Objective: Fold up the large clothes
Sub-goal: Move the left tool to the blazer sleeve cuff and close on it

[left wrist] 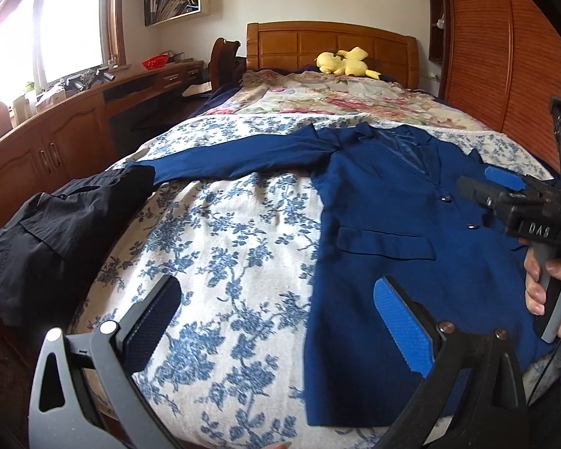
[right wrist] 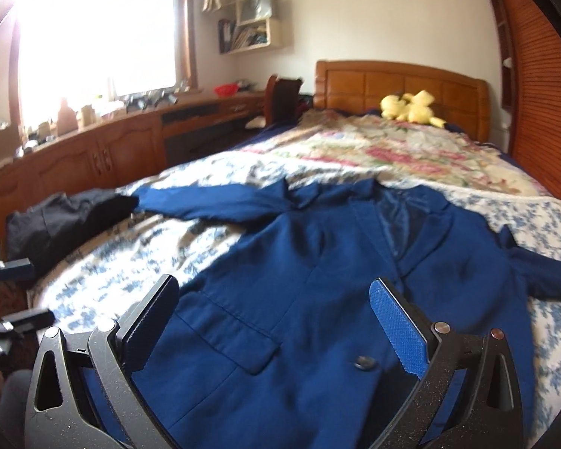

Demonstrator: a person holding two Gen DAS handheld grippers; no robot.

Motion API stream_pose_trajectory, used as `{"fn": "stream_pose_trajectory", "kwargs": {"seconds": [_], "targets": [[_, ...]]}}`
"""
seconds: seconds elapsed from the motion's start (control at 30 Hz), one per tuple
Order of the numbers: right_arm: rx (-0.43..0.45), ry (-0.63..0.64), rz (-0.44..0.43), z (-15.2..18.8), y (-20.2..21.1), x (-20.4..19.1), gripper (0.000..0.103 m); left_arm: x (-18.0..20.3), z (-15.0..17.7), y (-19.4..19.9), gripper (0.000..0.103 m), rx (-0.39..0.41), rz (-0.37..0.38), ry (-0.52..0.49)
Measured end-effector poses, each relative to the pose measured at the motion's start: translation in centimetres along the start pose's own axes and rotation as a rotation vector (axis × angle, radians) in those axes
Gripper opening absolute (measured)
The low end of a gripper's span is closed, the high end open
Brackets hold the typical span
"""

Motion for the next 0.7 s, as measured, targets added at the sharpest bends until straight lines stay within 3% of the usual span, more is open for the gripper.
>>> {"fn": "stream_pose_trajectory", "kwargs": {"seconds": [0.23, 0.4, 0.7], "targets": [[-0.139, 0.013, -0.041, 4.5, -3.8, 0.1, 0.103, -2.1, -0.9, -4.1, 0.103, -0.071, 0.009, -0.005], [-0.149, -0.038, -0.062, 4.6, -4.1, 0.9, 0.103, -4.2, -2.7, -7.8, 0.103, -0.104, 0.027, 0.011], [-0.137, 0.018, -0.042, 4.9, -4.2, -0.1, 0.103, -7.5, -7.9, -14.6, 0.103, -0.102, 0.076, 0.078]]}}
Point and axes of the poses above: each gripper's, at about its wrist camera, not at the fingertips, and y roughly against the way its jaws point, x to its right, z to its underside, the point moved 8 cm from there along -y, roughly the way its jaws point, and after that the axes turned 5 degrees about z, right-handed, at the moved point
